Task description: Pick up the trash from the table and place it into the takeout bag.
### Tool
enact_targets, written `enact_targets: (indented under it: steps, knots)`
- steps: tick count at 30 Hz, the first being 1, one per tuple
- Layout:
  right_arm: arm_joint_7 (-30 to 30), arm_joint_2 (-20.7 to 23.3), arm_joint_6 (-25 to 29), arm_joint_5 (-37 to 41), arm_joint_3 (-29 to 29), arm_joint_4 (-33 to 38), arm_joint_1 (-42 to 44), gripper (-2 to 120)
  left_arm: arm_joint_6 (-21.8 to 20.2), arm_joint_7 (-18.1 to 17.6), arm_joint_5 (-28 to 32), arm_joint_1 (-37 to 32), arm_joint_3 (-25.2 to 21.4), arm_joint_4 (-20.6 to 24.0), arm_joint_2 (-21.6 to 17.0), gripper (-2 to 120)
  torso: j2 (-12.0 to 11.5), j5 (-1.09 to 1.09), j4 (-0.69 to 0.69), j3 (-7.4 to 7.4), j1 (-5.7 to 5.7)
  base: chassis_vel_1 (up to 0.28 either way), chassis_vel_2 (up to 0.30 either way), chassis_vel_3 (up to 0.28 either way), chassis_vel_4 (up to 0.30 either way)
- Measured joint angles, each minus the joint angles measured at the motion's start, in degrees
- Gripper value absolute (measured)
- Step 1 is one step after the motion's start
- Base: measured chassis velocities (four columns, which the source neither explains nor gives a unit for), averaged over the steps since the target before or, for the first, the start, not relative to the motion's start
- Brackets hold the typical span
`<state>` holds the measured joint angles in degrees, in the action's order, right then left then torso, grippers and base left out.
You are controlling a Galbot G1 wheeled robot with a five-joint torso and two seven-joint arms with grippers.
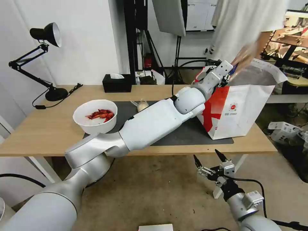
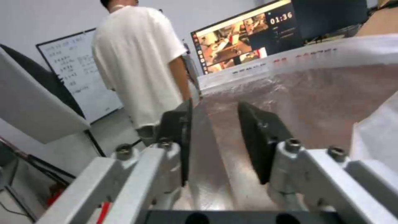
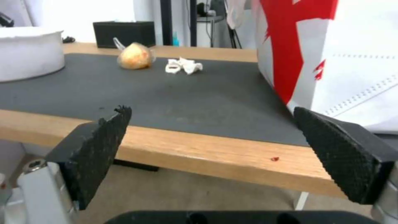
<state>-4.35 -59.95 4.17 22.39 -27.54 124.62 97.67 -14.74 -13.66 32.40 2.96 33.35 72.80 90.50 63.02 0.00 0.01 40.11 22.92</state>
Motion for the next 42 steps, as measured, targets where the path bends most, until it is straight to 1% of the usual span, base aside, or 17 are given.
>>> enact_targets:
  steps: [3, 6, 7, 10, 11, 13, 18, 21, 26, 28, 29, 32, 33, 35, 37, 39, 42]
  knots:
    - [0.0, -0.9, 0.0, 0.0, -0.9, 0.6, 0.7, 100, -0.1, -0.4, 1.4, 0.4, 0.0, 1.1, 0.3, 50, 0.0, 0.00, -0.01, 0.00, 0.00, 0.000, 0.000, 0.000, 0.000]
    - [0.0, -1.6, -0.2, 0.0, -1.5, 2.1, 1.2, 100, -0.1, -2.8, 4.7, 0.5, -0.2, 7.0, -2.7, 65, 0.0, 0.00, -0.05, -0.01, -0.01, 0.000, 0.000, 0.000, 0.000]
    - [0.0, -1.6, -0.2, 0.0, -1.5, 2.1, 1.2, 100, -0.1, -2.8, 4.7, 0.5, -0.2, 7.0, -2.7, 65, 0.0, 0.00, -0.05, -0.01, -0.01, 0.000, 0.000, 0.000, 0.000]
    - [-0.1, -1.4, -0.2, -0.1, -1.5, 2.7, 0.8, 100, -0.3, -5.3, 7.5, -0.9, -1.7, 14.1, -9.5, 78, 0.0, -0.02, 0.01, -0.01, -0.01, 0.000, 0.000, 0.000, 0.000]
    - [-0.1, -1.4, -0.2, -0.1, -1.5, 2.7, 0.8, 100, -0.3, -5.3, 7.5, -0.9, -1.7, 14.1, -9.5, 78, 0.0, -0.02, 0.01, -0.01, -0.01, 0.000, 0.000, 0.000, 0.000]
    - [-0.4, -1.3, 0.4, 0.0, -1.5, 2.4, 0.2, 100, -0.3, -6.1, 8.7, -3.5, -3.5, 19.0, -15.8, 91, 0.0, -0.03, 0.03, 0.00, 0.00, 0.000, 0.000, 0.000, 0.000]
    - [-0.5, -1.3, 2.2, 0.0, -1.5, 1.6, -0.2, 100, 0.1, -6.2, 8.9, -7.5, -5.5, 23.4, -21.5, 99, 0.0, -0.03, 0.01, 0.00, -0.01, 0.000, 0.000, 0.000, 0.000]
    - [-0.5, -1.0, 4.5, 0.1, -1.3, 0.8, -0.9, 100, 1.7, -4.8, 6.6, -21.6, -14.3, 33.6, -33.8, 100, 0.0, -0.02, 0.00, -0.01, -0.01, 0.000, 0.000, 0.000, 0.000]
    - [-0.5, -0.4, 4.9, 0.4, -1.2, 0.6, -1.4, 100, 3.2, -2.6, 3.7, -32.4, -21.9, 37.0, -38.7, 100, 0.0, -0.05, 0.02, -0.01, -0.01, 0.000, 0.000, 0.000, 0.000]
    - [-0.5, 0.2, 5.0, 1.3, -1.1, 0.5, -1.8, 100, 4.0, -0.2, 0.5, -42.1, -29.8, 39.8, -41.4, 100, 0.0, -0.04, -0.03, -0.01, 0.00, 0.000, 0.000, 0.000, 0.000]
    - [-0.5, 0.2, 5.0, 1.3, -1.1, 0.5, -1.8, 100, 4.0, -0.2, 0.5, -42.1, -29.8, 39.8, -41.4, 100, 0.0, -0.04, -0.03, -0.01, 0.00, 0.000, 0.000, 0.000, 0.000]
    - [-0.5, 0.6, 5.5, 2.4, -1.1, 0.3, -2.1, 100, 4.9, 1.0, -3.5, -58.0, -40.5, 44.6, -43.1, 100, 0.0, -0.03, 0.02, -0.01, -0.01, 0.000, 0.000, 0.000, 0.000]
    - [-0.5, 0.6, 5.5, 2.4, -1.1, 0.3, -2.1, 100, 4.9, 1.0, -3.5, -58.0, -40.5, 44.6, -43.1, 100, 0.0, -0.03, 0.02, -0.01, -0.01, 0.000, 0.000, 0.000, 0.000]
    - [-0.5, 0.8, 5.9, 2.7, -1.3, -0.2, -2.1, 100, 5.7, 1.2, -7.1, -68.6, -47.8, 47.3, -41.3, 100, 0.0, -0.01, 0.00, -0.01, -0.01, 0.000, 0.000, 0.000, 0.000]
    - [-0.5, 0.8, 5.9, 2.7, -1.2, -0.3, -2.1, 100, 6.0, 1.4, -7.9, -71.0, -49.4, 47.7, -40.7, 100, 0.0, 0.00, -0.01, -0.01, -0.01, 0.000, 0.000, 0.000, 0.000]
    - [-0.4, 0.7, 6.2, 2.7, -1.1, -0.9, -2.1, 100, 8.2, 2.8, -11.4, -80.7, -55.5, 48.9, -37.6, 100, 0.0, -0.01, -0.01, -0.01, -0.01, 0.000, 0.000, 0.000, 0.000]
    - [-0.4, 0.6, 6.4, 2.8, -1.1, -1.2, -2.0, 100, 10.8, 4.6, -14.0, -87.0, -59.9, 48.8, -35.0, 100, 0.0, 0.00, 0.01, -0.01, -0.01, 0.000, 0.000, 0.000, 0.000]
